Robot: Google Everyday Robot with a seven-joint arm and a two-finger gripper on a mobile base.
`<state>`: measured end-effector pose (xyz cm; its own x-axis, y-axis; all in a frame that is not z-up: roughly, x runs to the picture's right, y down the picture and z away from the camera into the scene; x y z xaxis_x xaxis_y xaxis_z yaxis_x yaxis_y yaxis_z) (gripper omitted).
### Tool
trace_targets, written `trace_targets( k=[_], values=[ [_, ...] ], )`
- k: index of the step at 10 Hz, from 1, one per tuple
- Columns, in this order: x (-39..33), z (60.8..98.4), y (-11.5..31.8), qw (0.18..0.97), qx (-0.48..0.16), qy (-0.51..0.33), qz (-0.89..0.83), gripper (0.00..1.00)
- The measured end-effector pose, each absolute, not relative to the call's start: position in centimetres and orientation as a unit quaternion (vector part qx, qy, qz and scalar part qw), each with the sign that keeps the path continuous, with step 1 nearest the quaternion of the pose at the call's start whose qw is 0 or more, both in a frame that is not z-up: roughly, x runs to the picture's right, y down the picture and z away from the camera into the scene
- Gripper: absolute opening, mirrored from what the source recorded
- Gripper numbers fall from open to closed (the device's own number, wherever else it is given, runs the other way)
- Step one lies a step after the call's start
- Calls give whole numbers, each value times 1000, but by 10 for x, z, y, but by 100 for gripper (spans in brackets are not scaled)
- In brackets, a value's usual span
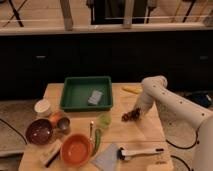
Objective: Place grapes in red bowl
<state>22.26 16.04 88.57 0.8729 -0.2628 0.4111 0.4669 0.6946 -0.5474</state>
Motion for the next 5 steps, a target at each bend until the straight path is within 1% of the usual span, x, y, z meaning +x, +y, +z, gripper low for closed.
trace_targets(
  k=[1,2,5],
  values=[
    [221,886,160,907,-335,-154,-201,5],
    [221,886,160,907,-335,-154,-202,1],
    [222,886,162,907,-336,-153,-205,0]
  ],
)
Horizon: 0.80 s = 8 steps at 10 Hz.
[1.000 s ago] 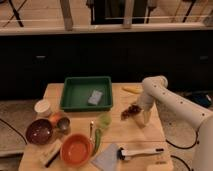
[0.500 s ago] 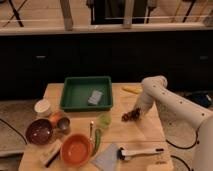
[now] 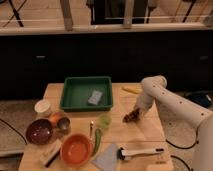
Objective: Place grapes in red bowl
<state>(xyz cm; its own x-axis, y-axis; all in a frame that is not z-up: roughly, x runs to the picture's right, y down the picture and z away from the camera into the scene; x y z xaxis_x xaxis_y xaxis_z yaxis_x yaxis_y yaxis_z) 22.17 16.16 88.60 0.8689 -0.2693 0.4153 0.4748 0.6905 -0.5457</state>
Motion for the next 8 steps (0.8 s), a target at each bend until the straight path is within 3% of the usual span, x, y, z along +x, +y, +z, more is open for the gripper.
trace_targets(
  k=[8],
  values=[
    [219,885,162,905,-336,-149,-212,0]
  ],
)
